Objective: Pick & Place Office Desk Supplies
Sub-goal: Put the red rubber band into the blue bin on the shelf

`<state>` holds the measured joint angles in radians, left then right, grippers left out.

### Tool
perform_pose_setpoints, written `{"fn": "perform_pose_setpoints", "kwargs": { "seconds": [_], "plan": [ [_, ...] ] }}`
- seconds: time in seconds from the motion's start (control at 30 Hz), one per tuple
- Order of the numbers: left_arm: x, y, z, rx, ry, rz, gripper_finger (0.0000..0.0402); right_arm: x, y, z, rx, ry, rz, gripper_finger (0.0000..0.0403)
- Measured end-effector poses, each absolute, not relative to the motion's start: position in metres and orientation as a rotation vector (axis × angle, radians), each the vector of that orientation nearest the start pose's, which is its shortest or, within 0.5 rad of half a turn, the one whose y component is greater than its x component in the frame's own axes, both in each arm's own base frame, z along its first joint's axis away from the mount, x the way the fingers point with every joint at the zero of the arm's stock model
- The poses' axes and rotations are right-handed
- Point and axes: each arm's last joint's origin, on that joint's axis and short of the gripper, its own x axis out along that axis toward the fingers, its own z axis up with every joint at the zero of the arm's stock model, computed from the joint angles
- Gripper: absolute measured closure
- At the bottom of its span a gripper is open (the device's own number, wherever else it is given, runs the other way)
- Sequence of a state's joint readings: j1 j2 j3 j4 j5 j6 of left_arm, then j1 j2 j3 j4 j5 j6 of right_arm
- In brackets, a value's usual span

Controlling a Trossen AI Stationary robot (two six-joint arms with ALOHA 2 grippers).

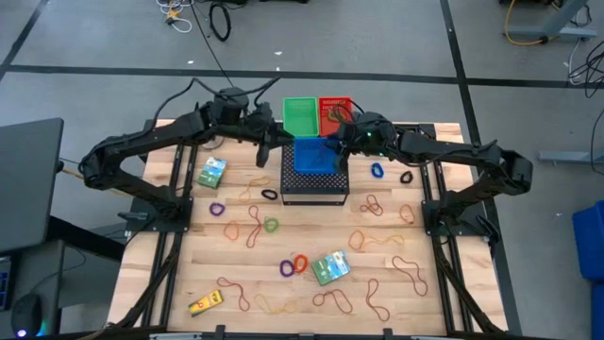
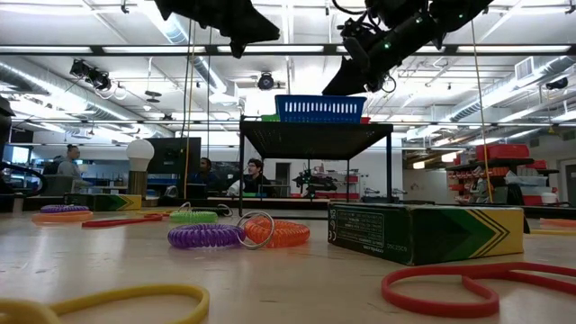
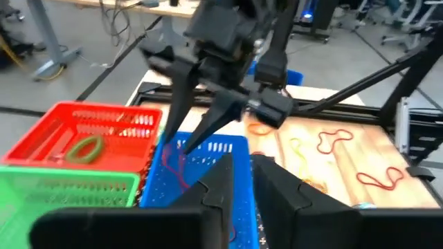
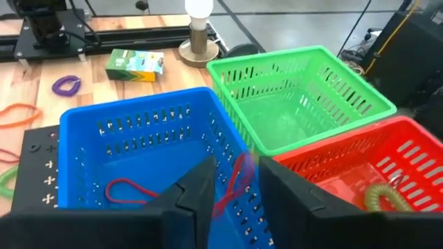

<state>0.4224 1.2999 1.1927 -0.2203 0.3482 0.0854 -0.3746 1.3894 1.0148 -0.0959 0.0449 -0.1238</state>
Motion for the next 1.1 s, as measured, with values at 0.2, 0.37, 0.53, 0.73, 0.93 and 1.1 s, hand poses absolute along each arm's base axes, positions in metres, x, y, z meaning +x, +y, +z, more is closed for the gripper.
{"fn": "perform_pose_setpoints", "kwargs": {
  "seconds": [0.2, 0.37, 0.53, 0.73, 0.93, 1.1],
  "plan": [
    [0.257, 0.111, 0.354, -0.037, 0.431, 0.212, 0.0395, 0.281, -0.102, 0.299, -0.055, 0.451, -0.4, 0.0324],
    [0.246, 0.107, 0.356, -0.037, 0.492, 0.371, 0.0394, 0.276, -0.092, 0.306, -0.006, 0.429, -0.389, 0.0394],
    [0.243, 0.108, 0.346, -0.108, 0.586, 0.496, 0.0391, 0.273, -0.079, 0.311, 0.037, 0.42, -0.359, 0.0391],
    [0.215, 0.088, 0.317, -0.121, 0.723, 0.56, 0.0397, 0.266, -0.057, 0.325, 0.025, 0.422, -0.369, 0.0394],
    [0.172, 0.063, 0.272, -0.245, 0.51, 0.575, 0.0395, 0.267, -0.038, 0.326, 0.099, 0.41, -0.411, 0.0395],
    [0.156, 0.057, 0.246, -0.341, 0.458, 0.593, 0.0375, 0.268, -0.015, 0.323, 0.138, 0.418, -0.422, 0.0398]
  ]
}}
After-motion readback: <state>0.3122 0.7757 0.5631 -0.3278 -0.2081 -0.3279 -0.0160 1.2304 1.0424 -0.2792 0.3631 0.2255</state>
